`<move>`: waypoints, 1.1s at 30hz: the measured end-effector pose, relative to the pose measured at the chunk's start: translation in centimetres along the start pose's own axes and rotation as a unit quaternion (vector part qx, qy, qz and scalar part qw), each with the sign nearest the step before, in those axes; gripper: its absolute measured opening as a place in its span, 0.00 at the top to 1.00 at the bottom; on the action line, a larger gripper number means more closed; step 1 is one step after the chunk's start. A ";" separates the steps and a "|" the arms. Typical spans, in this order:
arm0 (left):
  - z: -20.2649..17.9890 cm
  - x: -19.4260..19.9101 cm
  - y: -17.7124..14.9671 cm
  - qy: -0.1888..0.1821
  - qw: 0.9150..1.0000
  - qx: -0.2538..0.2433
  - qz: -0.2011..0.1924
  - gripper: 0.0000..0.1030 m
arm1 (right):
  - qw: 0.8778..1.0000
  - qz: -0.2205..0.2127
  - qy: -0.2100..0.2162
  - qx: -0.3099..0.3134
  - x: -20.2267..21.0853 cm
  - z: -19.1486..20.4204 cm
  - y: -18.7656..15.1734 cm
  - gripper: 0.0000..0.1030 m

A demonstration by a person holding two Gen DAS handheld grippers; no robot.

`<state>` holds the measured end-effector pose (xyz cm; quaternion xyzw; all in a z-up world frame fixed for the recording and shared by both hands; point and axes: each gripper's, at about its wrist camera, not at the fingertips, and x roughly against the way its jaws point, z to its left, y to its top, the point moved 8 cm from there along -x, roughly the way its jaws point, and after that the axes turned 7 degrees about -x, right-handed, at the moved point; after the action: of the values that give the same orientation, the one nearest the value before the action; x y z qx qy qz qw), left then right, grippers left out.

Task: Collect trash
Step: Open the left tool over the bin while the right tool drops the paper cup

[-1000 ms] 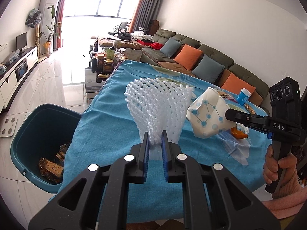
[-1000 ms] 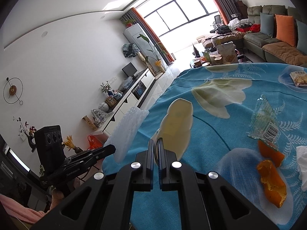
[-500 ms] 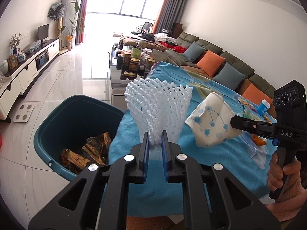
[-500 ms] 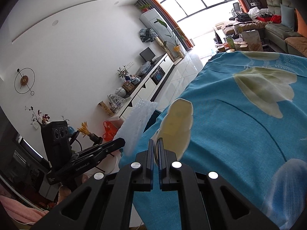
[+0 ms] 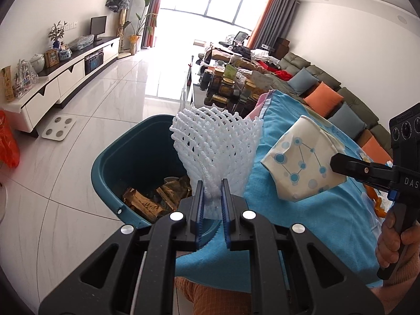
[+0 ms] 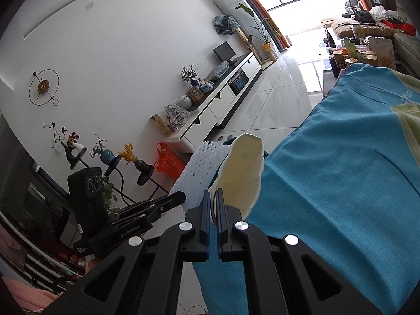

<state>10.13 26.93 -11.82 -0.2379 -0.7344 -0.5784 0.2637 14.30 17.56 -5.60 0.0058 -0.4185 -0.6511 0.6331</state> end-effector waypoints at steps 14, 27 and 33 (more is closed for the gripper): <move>3.7 -2.5 -1.3 0.021 0.999 0.041 0.026 0.87 | 0.999 0.029 0.005 0.039 -3.9 3.1 1.1 0.96; 5.5 -4.2 -1.0 0.032 0.998 0.047 0.039 0.86 | 0.999 0.047 -0.007 0.026 -6.6 2.7 1.9 0.96; 5.4 -6.2 -0.7 0.039 0.997 0.037 0.059 0.85 | 0.997 0.060 -0.032 0.024 -8.7 2.2 2.0 0.96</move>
<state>13.69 31.83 -17.42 -0.2481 -0.7291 -0.5434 0.3339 16.47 26.22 -7.62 -0.0250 -0.4532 -0.6018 0.6571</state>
